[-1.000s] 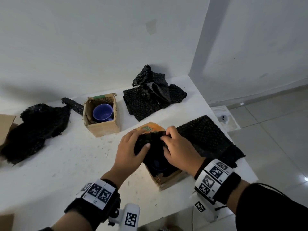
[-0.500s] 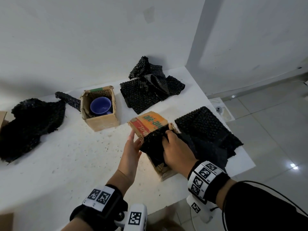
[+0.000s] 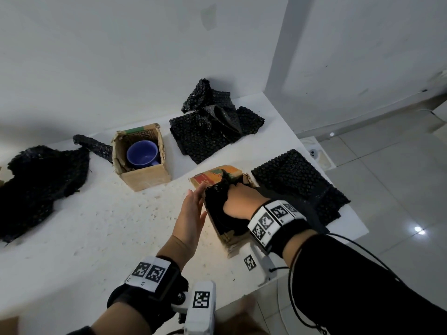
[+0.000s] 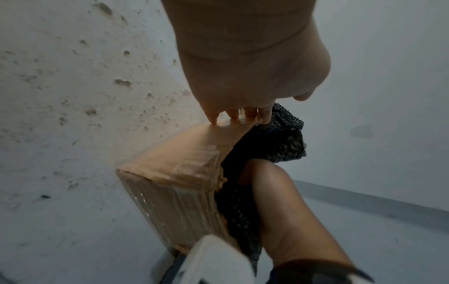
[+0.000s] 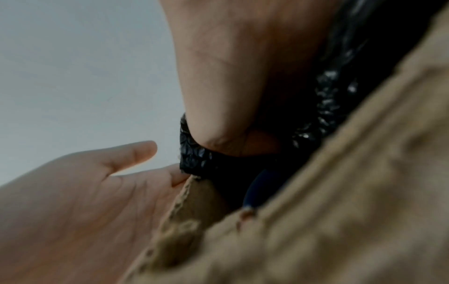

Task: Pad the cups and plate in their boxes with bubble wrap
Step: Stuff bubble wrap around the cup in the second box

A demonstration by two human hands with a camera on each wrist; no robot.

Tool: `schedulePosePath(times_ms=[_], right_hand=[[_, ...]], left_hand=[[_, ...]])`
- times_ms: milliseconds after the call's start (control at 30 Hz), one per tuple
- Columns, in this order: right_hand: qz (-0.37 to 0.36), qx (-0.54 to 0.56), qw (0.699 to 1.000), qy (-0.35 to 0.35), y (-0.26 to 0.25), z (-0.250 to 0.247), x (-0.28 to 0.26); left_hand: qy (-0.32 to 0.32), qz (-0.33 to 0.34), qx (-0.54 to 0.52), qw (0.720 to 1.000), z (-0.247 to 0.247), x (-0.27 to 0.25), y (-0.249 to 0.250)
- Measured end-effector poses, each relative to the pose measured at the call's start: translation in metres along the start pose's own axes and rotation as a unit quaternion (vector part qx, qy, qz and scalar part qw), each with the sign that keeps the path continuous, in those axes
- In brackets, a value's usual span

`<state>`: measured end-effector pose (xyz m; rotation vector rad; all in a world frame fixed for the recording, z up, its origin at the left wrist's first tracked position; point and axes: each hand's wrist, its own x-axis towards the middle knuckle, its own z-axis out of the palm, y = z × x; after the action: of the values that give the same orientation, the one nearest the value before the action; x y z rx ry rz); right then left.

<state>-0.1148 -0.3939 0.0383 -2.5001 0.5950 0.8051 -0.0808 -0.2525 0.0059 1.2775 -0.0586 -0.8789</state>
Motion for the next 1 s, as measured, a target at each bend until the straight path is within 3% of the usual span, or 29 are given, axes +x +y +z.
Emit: schedulePosePath(times_ms=[133, 200, 333, 433, 533, 667, 833, 1000], right_hand=[[0.016, -0.098, 0.995, -0.017, -0.004, 0.0, 0.0], [0.011, -0.119, 0.993, 0.013, -0.003, 0.001, -0.009], [-0.077, -0.155, 0.967, 0.189, 0.003, 0.006, -0.026], [-0.162, -0.139, 0.942, 0.259, 0.012, 0.011, -0.031], [-0.238, -0.178, 0.89, 0.346, 0.022, 0.02, -0.022], [-0.208, -0.165, 0.913, 0.311, 0.022, 0.025, -0.017], [-0.14, -0.159, 0.956, 0.204, 0.018, 0.029, -0.023], [-0.089, -0.205, 0.966, 0.131, 0.005, 0.023, -0.012]], left_hand=[[-0.006, 0.014, 0.013, 1.0, 0.0, -0.004, -0.004], [0.004, 0.015, 0.016, 1.0, -0.003, -0.006, -0.006], [-0.003, 0.014, -0.002, 1.0, -0.002, -0.005, -0.005], [0.004, 0.019, -0.011, 1.0, -0.001, -0.006, -0.006], [0.005, 0.024, -0.008, 1.0, 0.001, -0.007, -0.004], [0.004, 0.022, -0.006, 1.0, -0.001, -0.006, -0.006], [-0.004, 0.015, 0.008, 1.0, -0.004, -0.005, -0.008], [0.011, 0.009, 0.001, 1.0, 0.006, -0.011, -0.005]])
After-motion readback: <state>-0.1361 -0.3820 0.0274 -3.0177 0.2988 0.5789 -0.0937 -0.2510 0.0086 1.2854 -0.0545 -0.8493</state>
